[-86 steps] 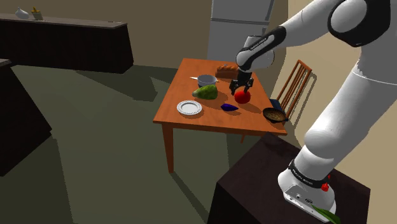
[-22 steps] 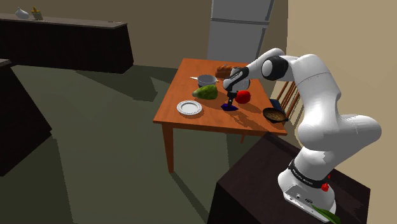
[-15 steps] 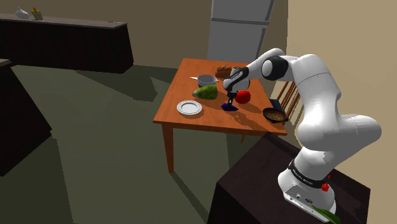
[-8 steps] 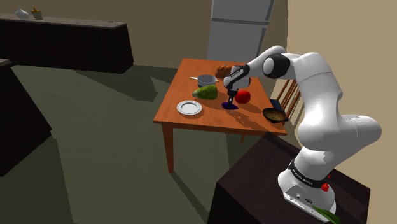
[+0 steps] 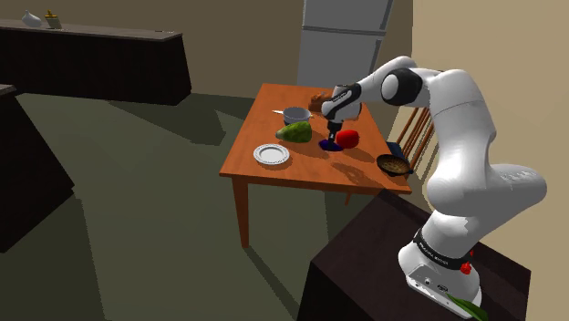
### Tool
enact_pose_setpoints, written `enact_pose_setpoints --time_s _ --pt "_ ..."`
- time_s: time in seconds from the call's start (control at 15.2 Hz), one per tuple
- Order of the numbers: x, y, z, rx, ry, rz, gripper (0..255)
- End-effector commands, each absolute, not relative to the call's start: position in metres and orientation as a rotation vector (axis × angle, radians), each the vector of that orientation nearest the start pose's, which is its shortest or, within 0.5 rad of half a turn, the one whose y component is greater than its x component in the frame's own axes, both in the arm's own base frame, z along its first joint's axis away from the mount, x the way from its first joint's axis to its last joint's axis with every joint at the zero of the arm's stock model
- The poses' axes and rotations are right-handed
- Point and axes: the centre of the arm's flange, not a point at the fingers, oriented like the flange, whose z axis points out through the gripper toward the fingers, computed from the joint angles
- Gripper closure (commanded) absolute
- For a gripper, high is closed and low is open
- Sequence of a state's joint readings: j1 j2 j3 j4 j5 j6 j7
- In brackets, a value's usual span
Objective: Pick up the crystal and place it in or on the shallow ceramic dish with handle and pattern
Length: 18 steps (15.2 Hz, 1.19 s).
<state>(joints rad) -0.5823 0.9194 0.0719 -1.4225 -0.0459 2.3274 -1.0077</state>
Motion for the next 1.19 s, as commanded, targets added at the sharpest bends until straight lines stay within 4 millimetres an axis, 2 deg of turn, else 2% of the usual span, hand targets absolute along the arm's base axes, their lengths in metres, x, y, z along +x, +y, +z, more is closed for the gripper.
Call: enact_pose_setpoints --time_s 0.0,0.59,0.66,1.12 --pt "0.624 -0.361 0.155 -3.018 -0.772 -0.012 255" --pt "0.624 -0.361 0.202 -3.018 -0.772 -0.012 255" --pt "0.624 -0.361 0.203 -3.018 -0.772 -0.012 255" --pt "0.545 -0.409 0.203 -3.018 -0.772 -0.012 255"
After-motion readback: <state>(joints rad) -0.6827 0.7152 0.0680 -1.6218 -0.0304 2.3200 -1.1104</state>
